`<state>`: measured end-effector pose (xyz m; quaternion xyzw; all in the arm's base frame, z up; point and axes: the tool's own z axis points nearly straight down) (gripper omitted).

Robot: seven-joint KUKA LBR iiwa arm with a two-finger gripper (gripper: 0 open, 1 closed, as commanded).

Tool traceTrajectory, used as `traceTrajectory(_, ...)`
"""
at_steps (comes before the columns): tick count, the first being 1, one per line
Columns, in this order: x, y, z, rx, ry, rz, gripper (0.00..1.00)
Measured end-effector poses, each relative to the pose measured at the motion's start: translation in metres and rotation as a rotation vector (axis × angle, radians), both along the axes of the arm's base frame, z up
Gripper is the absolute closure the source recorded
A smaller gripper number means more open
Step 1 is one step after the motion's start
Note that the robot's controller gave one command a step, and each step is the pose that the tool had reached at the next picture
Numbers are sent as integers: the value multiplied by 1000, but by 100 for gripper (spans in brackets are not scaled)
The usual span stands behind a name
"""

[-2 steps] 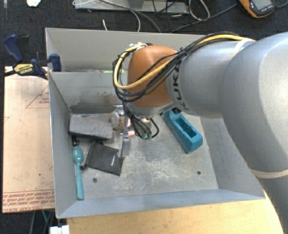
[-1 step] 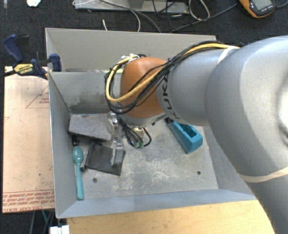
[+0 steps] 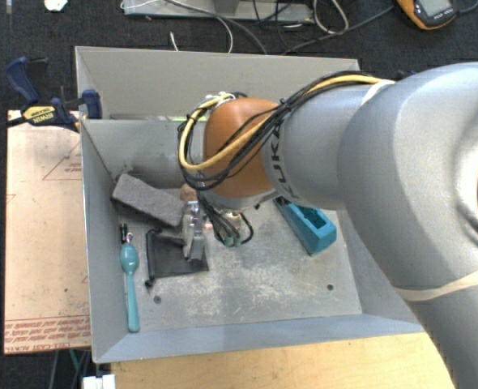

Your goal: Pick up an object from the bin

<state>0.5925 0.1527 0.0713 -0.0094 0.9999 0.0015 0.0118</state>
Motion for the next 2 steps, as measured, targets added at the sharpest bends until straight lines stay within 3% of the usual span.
traceTrajectory(1, 0, 0, 0, 0, 0, 0, 100)
traceTrajectory(2, -18, -15, 51, 0, 7, -24, 100)
